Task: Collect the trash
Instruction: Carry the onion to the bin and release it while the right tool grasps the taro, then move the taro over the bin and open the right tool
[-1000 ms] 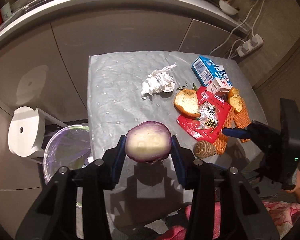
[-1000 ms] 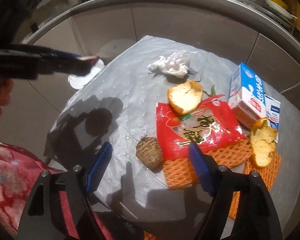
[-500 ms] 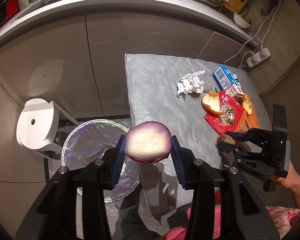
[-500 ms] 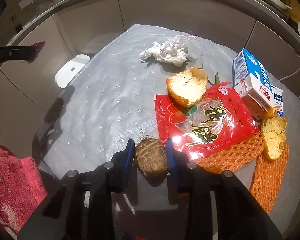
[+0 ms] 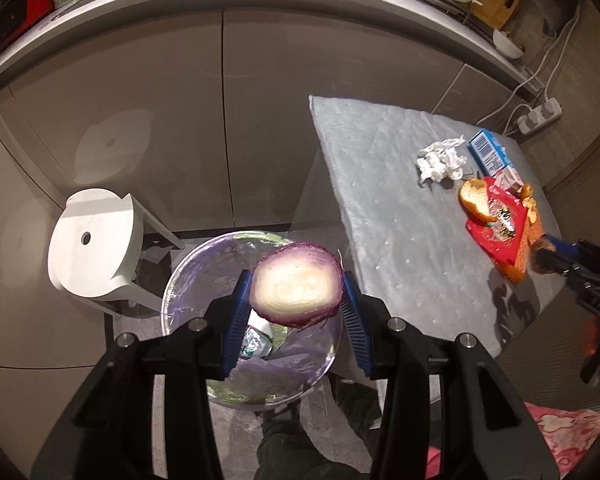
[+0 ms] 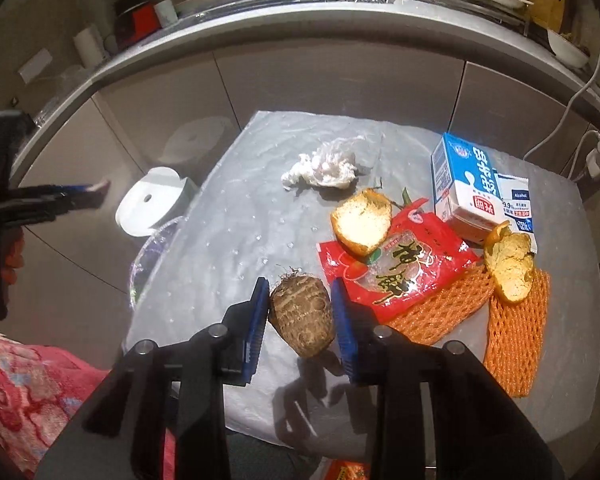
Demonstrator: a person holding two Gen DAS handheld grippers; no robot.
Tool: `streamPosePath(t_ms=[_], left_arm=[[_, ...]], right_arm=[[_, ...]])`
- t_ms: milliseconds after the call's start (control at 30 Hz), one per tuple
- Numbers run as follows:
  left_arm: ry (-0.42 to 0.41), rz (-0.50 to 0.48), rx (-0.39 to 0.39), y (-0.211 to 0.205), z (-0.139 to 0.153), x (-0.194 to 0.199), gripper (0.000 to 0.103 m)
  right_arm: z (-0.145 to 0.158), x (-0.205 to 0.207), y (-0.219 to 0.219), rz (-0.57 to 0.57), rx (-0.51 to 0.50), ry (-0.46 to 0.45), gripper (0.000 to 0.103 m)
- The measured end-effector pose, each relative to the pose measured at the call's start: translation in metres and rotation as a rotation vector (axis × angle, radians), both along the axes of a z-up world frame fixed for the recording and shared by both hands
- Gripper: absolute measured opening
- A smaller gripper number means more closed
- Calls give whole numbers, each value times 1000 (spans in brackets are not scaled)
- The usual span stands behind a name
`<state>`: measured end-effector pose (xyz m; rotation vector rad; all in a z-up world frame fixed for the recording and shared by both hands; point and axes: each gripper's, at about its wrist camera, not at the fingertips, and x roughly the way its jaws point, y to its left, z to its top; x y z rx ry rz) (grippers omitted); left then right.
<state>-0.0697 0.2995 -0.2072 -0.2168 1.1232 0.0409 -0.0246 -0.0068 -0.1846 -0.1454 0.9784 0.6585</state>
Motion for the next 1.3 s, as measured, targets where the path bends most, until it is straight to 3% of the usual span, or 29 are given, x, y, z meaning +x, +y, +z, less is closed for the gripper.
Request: streamPosePath(t_ms=[367, 633, 767, 900, 1167, 1300], left_arm=[[202, -78, 23, 18, -115, 10, 43], [255, -119, 12, 19, -145, 14, 44], [267, -149, 3, 18, -145, 12, 48], [233, -154, 13, 15, -135, 11, 67], [193, -142, 2, 19, -113, 10, 70], [136, -120, -4, 24, -77, -1, 75]], right_arm=[[62, -27, 36, 29, 47, -64, 32], [71, -38, 53, 25, 32, -51, 32], [70, -41, 62, 34, 26, -46, 32], [70, -42, 71, 49, 26, -44, 32], [67, -45, 87, 90, 32, -36, 32], [58, -45, 101, 113, 36, -16, 32]])
